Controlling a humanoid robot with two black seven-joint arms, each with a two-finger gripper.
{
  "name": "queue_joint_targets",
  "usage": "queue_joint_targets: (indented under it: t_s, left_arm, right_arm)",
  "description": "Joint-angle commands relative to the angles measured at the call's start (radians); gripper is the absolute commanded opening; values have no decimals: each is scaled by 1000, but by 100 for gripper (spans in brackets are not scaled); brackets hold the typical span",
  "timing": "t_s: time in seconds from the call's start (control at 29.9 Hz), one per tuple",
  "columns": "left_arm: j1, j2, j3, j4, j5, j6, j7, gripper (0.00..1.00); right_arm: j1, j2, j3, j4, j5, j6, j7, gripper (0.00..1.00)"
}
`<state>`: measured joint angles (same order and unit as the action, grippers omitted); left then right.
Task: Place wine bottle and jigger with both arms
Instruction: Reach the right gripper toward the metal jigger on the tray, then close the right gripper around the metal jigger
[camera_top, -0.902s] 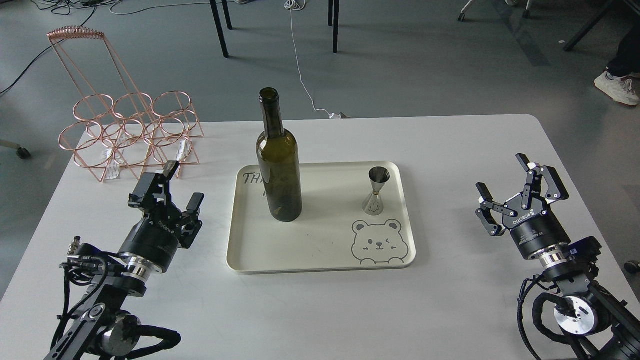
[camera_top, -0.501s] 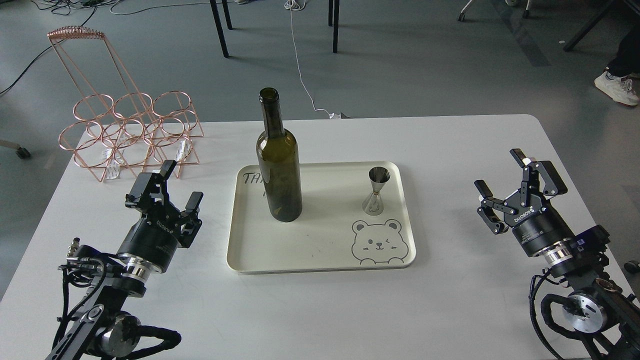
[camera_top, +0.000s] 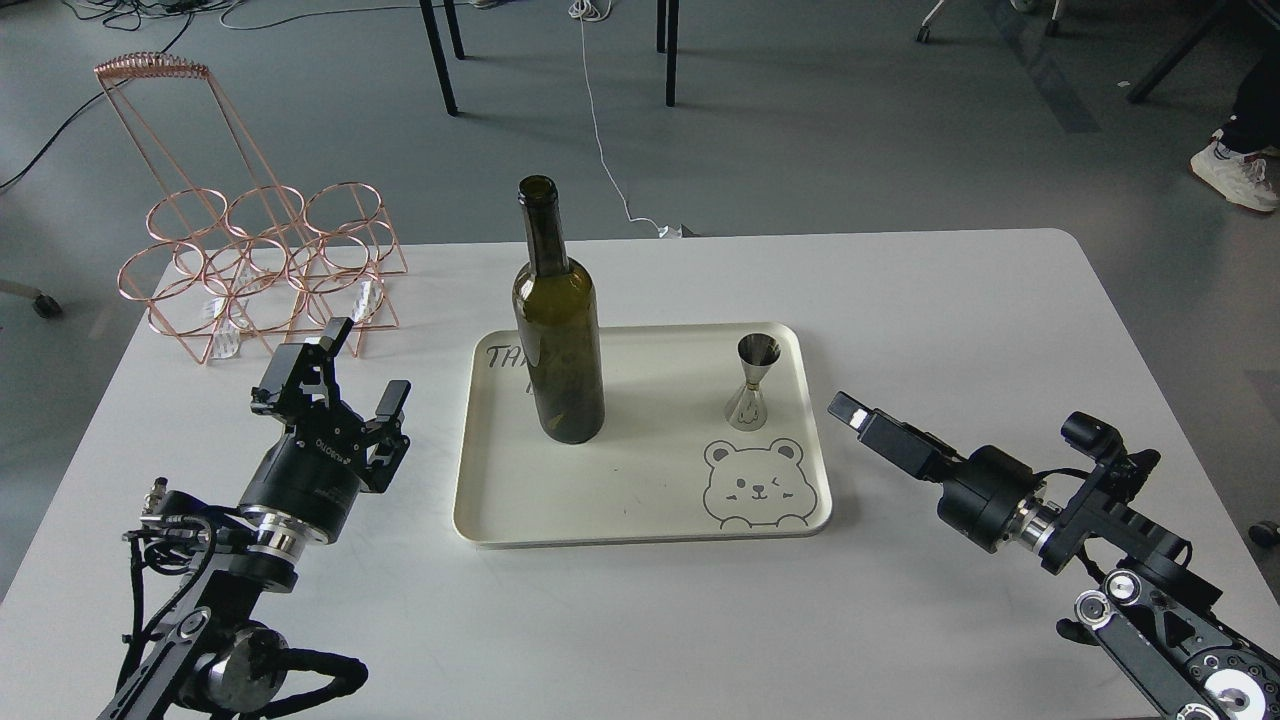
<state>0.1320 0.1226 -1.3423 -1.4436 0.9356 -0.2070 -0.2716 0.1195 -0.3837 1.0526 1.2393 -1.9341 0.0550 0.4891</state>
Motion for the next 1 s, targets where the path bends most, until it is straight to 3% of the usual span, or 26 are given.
queue_joint_targets:
  t_s: [0.0, 0.17, 0.97]
  left_arm:
    - [0, 2, 0, 0, 0, 0, 0, 98]
    - [0, 2, 0, 0, 2, -2, 0, 98]
    - [-2, 2, 0, -1, 2, -3, -1, 98]
  right_arm:
    - [29, 5, -23, -9, -204, -144, 0, 99]
    - [97, 32, -42, -73, -248, -241, 0, 99]
    - [279, 170, -206, -327, -248, -273, 0, 99]
